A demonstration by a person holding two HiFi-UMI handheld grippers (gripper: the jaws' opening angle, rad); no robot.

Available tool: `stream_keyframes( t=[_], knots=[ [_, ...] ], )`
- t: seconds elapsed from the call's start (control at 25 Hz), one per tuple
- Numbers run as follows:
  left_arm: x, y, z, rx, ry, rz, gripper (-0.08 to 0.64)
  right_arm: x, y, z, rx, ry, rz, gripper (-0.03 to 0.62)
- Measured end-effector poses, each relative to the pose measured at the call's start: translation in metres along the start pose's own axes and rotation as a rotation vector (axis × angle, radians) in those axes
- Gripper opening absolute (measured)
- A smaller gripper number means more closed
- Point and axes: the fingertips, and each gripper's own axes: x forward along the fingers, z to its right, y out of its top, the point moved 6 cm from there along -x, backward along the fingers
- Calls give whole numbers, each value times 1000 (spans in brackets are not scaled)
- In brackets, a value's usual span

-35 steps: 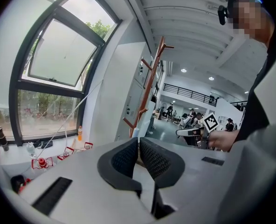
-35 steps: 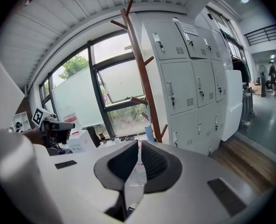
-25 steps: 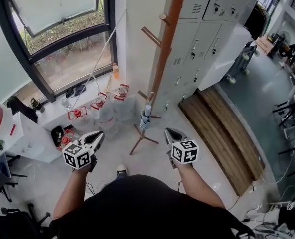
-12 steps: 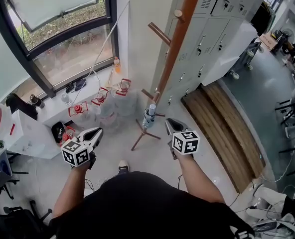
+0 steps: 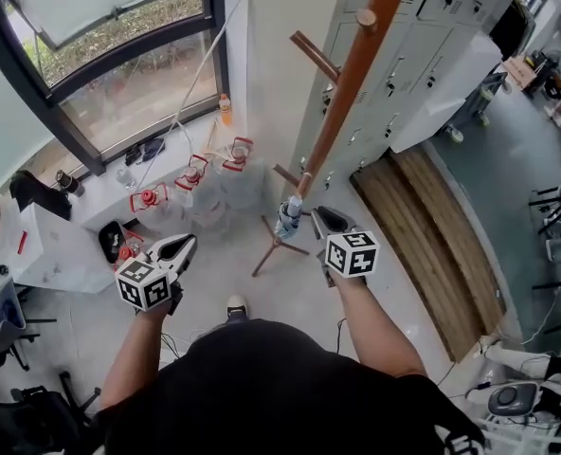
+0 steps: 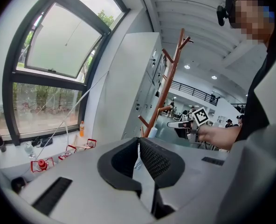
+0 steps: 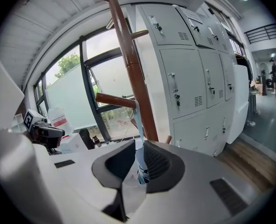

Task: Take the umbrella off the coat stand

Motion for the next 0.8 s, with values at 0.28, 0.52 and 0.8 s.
stream_keyframes(
  t=[0.28,0.52,0.8],
  knots=[
    [14,7,-8,8,-1,-13,34,30,10,5,-11,22,0,78],
    [14,7,-15,4,9,-22,32,49,11,7,-13,35,-10,86],
    [9,4,-21,-2,24,-19,32,59,8,8,-7,40,-20,91]
  ],
)
